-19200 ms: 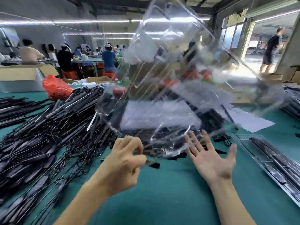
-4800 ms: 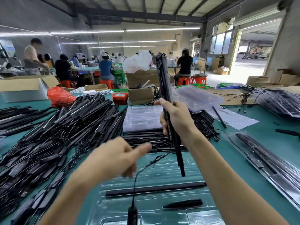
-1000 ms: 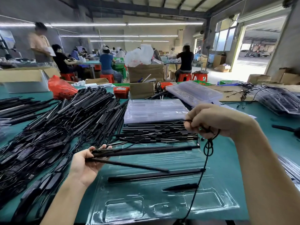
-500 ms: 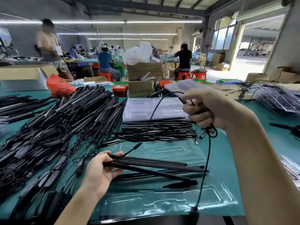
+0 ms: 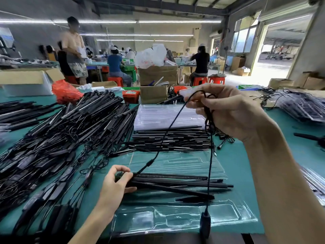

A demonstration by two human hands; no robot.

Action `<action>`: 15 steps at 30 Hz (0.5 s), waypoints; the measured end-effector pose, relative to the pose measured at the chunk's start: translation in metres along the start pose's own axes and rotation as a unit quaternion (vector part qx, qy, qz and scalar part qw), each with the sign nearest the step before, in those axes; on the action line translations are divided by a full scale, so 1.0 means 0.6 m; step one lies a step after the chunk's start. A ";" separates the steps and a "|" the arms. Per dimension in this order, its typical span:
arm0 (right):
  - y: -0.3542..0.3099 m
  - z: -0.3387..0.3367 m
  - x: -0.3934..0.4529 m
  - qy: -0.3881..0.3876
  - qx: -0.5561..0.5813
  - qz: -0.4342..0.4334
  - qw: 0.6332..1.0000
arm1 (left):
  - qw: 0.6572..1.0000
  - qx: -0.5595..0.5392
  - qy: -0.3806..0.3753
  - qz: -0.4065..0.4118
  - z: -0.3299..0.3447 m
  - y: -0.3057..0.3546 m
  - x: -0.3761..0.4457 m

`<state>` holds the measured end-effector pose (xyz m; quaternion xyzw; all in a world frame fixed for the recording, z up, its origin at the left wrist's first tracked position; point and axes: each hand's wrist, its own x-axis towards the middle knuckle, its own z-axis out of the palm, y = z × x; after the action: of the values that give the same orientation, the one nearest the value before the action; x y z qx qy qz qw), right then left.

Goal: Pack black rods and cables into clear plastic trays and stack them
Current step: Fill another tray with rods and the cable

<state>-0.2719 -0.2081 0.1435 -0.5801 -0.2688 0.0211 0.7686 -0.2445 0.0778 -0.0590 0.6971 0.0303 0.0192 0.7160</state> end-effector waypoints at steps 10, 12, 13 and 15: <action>0.014 -0.003 0.011 0.088 -0.118 0.087 0.985 | 0.957 0.233 0.032 0.168 -0.008 0.008 0.011; 0.018 -0.008 0.016 0.099 -0.094 0.092 0.986 | 0.936 0.290 0.026 0.200 -0.010 0.013 0.008; 0.021 -0.012 0.017 0.100 -0.082 0.091 0.987 | 0.929 0.305 0.017 0.210 -0.011 0.015 0.007; 0.028 -0.020 0.012 0.095 -0.067 0.088 0.989 | 0.911 0.342 0.004 0.231 -0.015 0.015 0.005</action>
<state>-0.2556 -0.2105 0.1288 -0.6514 -0.1434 0.0158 0.7449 -0.2418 0.0871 -0.0502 0.8870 -0.1238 0.1751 0.4089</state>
